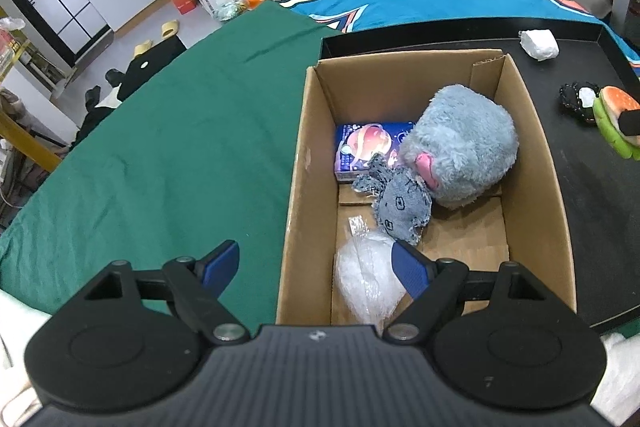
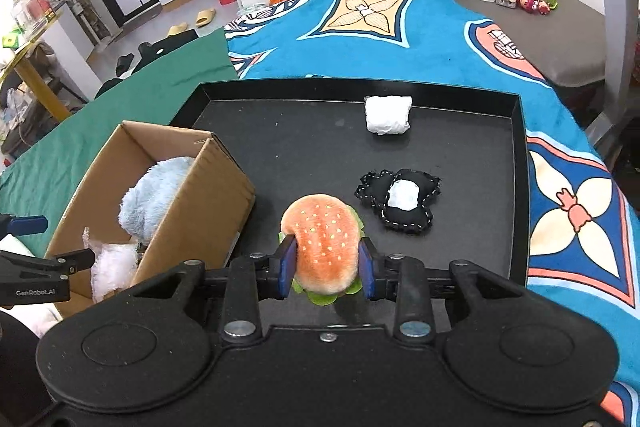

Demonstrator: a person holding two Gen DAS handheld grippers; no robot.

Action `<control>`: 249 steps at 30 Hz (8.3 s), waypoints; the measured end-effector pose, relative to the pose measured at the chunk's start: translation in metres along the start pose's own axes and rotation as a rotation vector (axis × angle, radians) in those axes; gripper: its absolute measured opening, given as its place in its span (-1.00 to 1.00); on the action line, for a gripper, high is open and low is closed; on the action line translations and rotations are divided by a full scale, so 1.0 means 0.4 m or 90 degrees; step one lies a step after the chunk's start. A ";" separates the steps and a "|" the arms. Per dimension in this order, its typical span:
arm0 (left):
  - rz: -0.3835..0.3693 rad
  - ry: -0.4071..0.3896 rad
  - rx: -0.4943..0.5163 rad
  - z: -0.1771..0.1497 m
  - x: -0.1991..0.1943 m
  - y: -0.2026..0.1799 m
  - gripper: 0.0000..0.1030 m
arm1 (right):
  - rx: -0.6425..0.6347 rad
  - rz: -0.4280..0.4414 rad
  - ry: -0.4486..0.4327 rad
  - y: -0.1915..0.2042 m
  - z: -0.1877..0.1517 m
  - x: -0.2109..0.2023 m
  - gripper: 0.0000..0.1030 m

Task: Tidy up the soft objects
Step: 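Carry the burger plush with the right gripper into the box and release, then move the right gripper to the black-and-white plush and grasp it, then lift the black-and-white plush with the right gripper over the box, then open the right gripper to drop the black-and-white plush into the box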

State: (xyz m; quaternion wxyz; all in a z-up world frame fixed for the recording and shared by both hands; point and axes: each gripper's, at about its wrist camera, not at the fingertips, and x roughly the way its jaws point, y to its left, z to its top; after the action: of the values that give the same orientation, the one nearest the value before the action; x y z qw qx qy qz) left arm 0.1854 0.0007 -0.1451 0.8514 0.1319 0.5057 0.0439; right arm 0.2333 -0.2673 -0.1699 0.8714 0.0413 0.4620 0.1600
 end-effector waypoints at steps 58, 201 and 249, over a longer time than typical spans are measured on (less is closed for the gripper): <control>-0.151 -0.030 -0.131 -0.068 0.031 0.144 -0.82 | -0.060 0.044 0.002 0.414 0.014 -0.055 0.27; -0.063 -0.009 -0.039 -0.026 -0.009 0.082 0.63 | 0.118 -0.003 -0.039 -0.046 -0.058 -0.048 -0.62; -0.227 0.004 -0.088 -0.074 0.048 0.193 -0.80 | 0.028 0.054 -0.005 0.385 -0.051 -0.081 -0.10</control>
State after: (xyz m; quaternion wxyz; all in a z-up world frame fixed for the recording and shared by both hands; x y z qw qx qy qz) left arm 0.1733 0.0841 -0.1542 0.8513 -0.0189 0.5192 -0.0729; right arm 0.1628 -0.1333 -0.1221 0.8644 0.0804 0.4598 0.1869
